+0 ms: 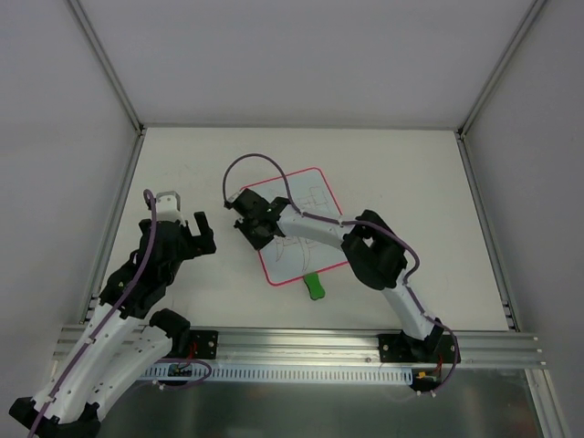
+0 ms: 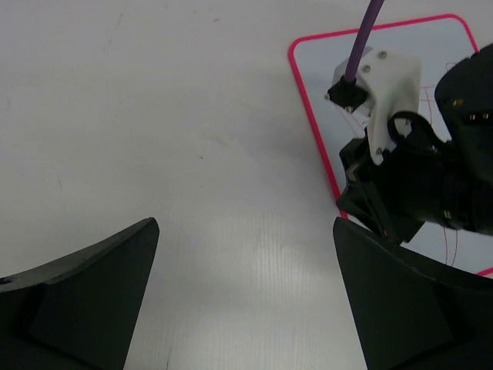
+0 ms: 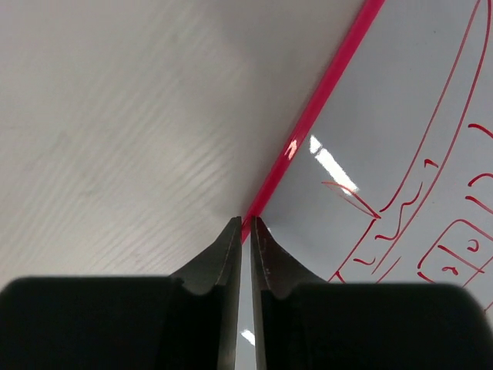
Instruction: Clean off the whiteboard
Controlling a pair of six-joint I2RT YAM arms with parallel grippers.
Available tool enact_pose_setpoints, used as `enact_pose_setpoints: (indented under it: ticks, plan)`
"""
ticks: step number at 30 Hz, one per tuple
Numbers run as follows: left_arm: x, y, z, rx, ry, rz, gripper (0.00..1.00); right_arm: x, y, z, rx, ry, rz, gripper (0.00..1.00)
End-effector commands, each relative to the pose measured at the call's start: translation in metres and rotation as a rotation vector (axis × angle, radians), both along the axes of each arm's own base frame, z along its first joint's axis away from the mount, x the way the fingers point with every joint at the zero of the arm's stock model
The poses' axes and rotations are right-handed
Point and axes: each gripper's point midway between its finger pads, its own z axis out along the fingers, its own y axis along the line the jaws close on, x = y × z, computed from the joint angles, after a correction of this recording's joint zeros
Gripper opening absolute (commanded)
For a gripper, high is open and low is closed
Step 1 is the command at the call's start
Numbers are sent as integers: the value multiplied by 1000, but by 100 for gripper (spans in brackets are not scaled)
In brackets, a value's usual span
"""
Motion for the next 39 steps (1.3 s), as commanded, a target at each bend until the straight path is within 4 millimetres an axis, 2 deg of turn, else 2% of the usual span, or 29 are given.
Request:
enact_pose_setpoints:
  ticks: [1,5,8,10,12,13,17,18,20,21,22,23,24,25,26,27,30,31,32,35,39]
  plan:
    - [2,13,4,-7,-43,82,99,-72,-9,-24,-66,201,77,11]
    - [1,17,7,-15,-61,102,99,-108,-4,-16,-71,232,133,12]
    - [2,18,6,-12,-57,108,99,-130,-7,-10,-70,265,161,13]
    - [2,17,6,-11,-54,106,99,-143,-18,-13,-95,290,174,14]
    - [3,16,4,-7,-45,104,99,-149,-28,-7,-101,298,180,15]
    - [3,16,2,-4,-38,102,99,-154,-39,-12,-124,307,181,15]
    - [4,13,-1,2,-18,93,99,-149,-63,5,-138,229,158,23]
    - [5,13,-3,1,-13,89,99,-146,-63,22,-106,194,158,27]
    - [6,11,-4,4,-6,85,99,-139,-74,34,-105,134,130,34]
    - [6,11,-4,5,-2,83,99,-133,-78,41,-106,91,110,43]
    - [6,10,-5,6,2,79,99,-125,-83,57,-83,32,78,48]
    - [6,10,-6,8,6,78,99,-121,-90,62,-84,5,56,52]
    - [6,9,-7,9,10,74,99,-122,-103,58,-108,-5,34,57]
    - [6,9,-7,9,11,73,99,-113,-114,67,-103,-50,-12,60]
    - [6,9,-9,11,17,71,99,-113,-122,67,-94,-45,-78,61]
    - [6,9,-9,13,18,70,99,-118,-141,55,-130,-29,-116,63]
    - [6,7,-10,11,25,62,99,-121,-172,50,-122,4,-281,66]
    - [7,7,-10,11,25,62,99,-128,-189,38,-156,22,-313,68]
    - [7,6,-11,11,29,56,99,-133,-194,38,-140,35,-337,70]
    - [7,6,-11,11,30,54,99,-151,-212,21,-156,102,-409,73]
    - [7,6,-11,13,30,57,99,-157,-221,20,-138,129,-476,72]
